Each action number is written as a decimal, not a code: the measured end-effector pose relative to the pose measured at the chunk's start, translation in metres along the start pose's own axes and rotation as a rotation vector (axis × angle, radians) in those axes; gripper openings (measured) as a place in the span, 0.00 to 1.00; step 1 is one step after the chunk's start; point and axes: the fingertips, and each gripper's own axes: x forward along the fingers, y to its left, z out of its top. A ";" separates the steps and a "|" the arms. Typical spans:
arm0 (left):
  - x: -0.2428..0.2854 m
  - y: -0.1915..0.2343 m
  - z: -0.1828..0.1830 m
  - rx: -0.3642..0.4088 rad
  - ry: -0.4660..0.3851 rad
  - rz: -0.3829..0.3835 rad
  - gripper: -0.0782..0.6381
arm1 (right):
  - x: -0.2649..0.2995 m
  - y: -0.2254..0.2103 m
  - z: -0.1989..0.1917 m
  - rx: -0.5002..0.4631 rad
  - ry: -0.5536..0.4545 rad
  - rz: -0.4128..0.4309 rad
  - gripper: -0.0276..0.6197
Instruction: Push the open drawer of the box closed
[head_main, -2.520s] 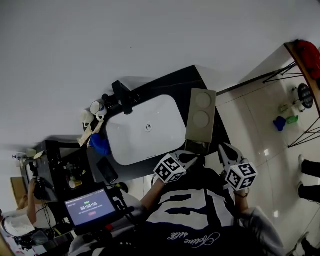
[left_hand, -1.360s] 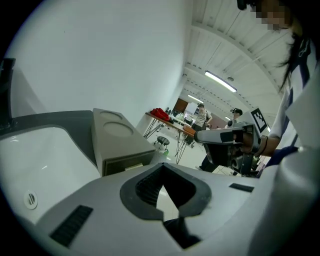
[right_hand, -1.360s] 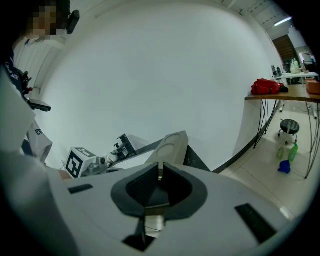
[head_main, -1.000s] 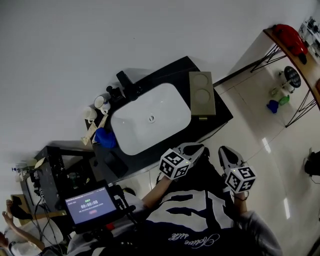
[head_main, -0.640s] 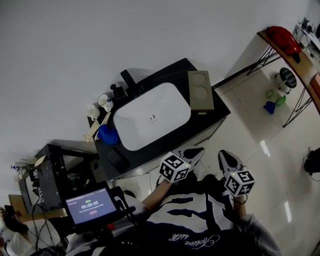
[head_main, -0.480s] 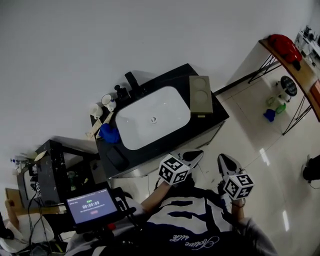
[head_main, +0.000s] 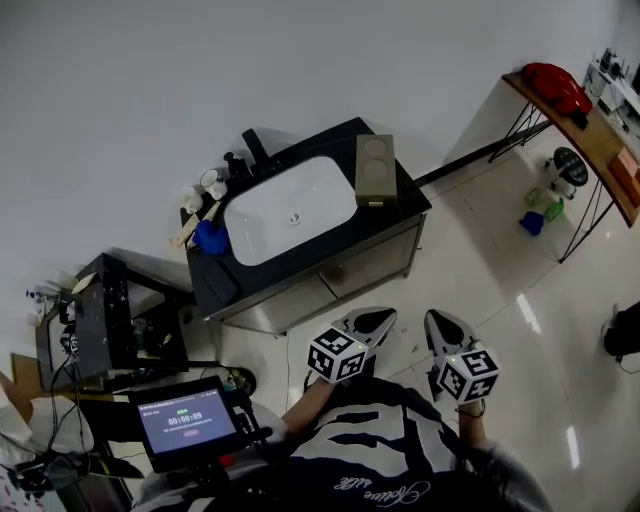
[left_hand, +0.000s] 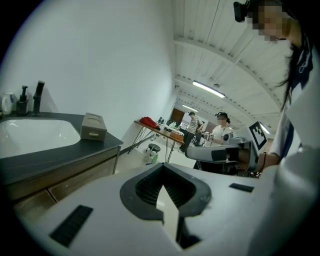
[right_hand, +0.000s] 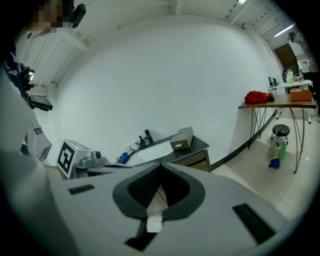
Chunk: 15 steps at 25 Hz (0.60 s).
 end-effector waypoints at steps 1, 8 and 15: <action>-0.004 -0.007 -0.007 -0.003 -0.001 0.012 0.11 | -0.007 0.004 -0.005 -0.010 0.004 0.013 0.03; -0.038 -0.042 -0.022 -0.005 -0.053 0.107 0.11 | -0.041 0.031 -0.024 -0.052 0.008 0.082 0.03; -0.070 -0.065 -0.032 0.003 -0.070 0.147 0.11 | -0.059 0.066 -0.032 -0.057 -0.023 0.112 0.03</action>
